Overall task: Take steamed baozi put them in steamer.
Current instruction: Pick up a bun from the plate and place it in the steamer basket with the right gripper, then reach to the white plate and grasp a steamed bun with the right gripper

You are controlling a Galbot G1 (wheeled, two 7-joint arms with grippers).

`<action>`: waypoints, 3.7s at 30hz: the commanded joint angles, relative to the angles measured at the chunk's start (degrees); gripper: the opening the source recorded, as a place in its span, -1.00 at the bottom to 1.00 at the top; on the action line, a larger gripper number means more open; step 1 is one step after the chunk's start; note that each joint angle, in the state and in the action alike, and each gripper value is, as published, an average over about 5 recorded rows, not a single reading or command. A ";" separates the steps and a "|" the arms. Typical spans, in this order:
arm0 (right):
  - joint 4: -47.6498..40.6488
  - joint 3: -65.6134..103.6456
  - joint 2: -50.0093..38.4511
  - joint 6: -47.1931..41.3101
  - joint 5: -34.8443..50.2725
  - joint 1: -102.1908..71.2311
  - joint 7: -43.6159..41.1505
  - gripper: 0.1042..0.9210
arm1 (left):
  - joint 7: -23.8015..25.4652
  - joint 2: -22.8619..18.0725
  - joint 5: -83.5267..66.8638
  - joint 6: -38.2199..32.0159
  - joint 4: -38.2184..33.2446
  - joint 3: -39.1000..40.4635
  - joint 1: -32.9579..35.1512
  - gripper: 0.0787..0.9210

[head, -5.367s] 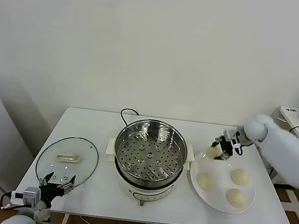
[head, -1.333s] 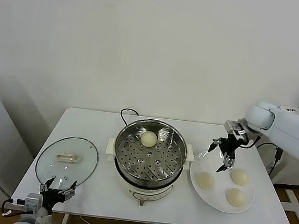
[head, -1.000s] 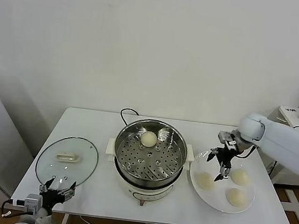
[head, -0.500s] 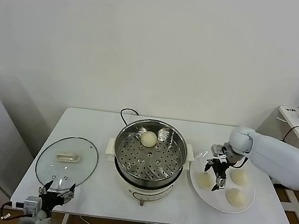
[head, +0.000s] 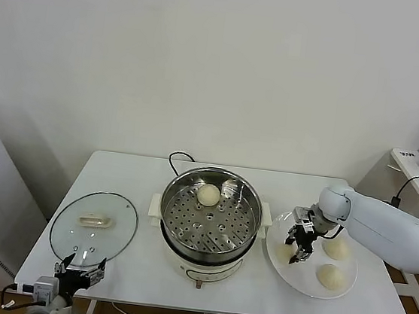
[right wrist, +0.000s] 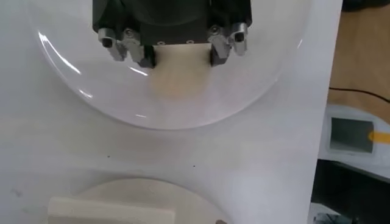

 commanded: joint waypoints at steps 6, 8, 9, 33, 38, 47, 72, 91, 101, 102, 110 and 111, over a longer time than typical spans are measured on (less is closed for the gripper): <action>8.55 -8.54 -5.53 -1.98 9.24 16.10 -0.49 -0.19 | -0.07 -0.52 0.84 0.19 -0.52 0.03 0.22 0.77; 10.91 -12.24 -6.70 -2.36 12.10 22.07 -1.41 -0.19 | -0.08 -0.47 0.86 0.18 -0.59 -0.03 0.30 0.77; 12.08 -14.12 -7.14 -2.58 13.53 25.15 -1.88 -0.20 | -0.10 -0.45 0.87 0.18 -0.65 -0.05 0.32 0.77; 25.12 -17.53 7.67 -16.76 45.84 40.95 11.65 -0.18 | -0.20 -0.35 1.25 0.38 -1.87 0.61 0.32 0.77; 22.36 -15.53 12.67 -17.23 45.91 36.42 14.55 -0.17 | -0.22 -0.65 1.69 0.48 -2.16 0.66 0.48 0.77; 18.19 -14.53 19.82 -18.18 45.22 28.15 19.82 -0.17 | -0.35 -0.64 1.93 0.72 -2.47 0.62 0.39 0.77; 13.09 -13.48 24.79 -21.69 41.54 18.55 23.63 -0.17 | -0.31 -0.14 1.43 0.50 -1.54 0.44 0.18 0.77; 16.99 -18.67 8.70 -18.37 36.98 37.93 4.54 0.75 | -0.31 1.26 0.42 0.16 -2.00 -0.16 0.77 0.77; 20.99 -28.43 -10.96 -7.48 18.22 44.79 -5.38 0.76 | -0.37 2.19 -0.23 0.31 -2.83 -0.14 0.61 0.77; 21.07 -28.80 -12.58 -6.65 16.61 44.33 -5.58 0.76 | -0.36 2.19 -0.23 0.28 -2.80 -0.11 0.65 0.77; 19.41 -23.22 -18.83 -2.00 8.42 32.78 -6.08 0.76 | -0.33 2.19 -0.22 0.20 -2.60 0.00 0.66 0.77; 18.90 -21.59 -19.10 -1.53 7.60 30.34 -6.12 0.76 | -0.32 2.16 -0.22 0.20 -2.59 0.00 0.68 0.77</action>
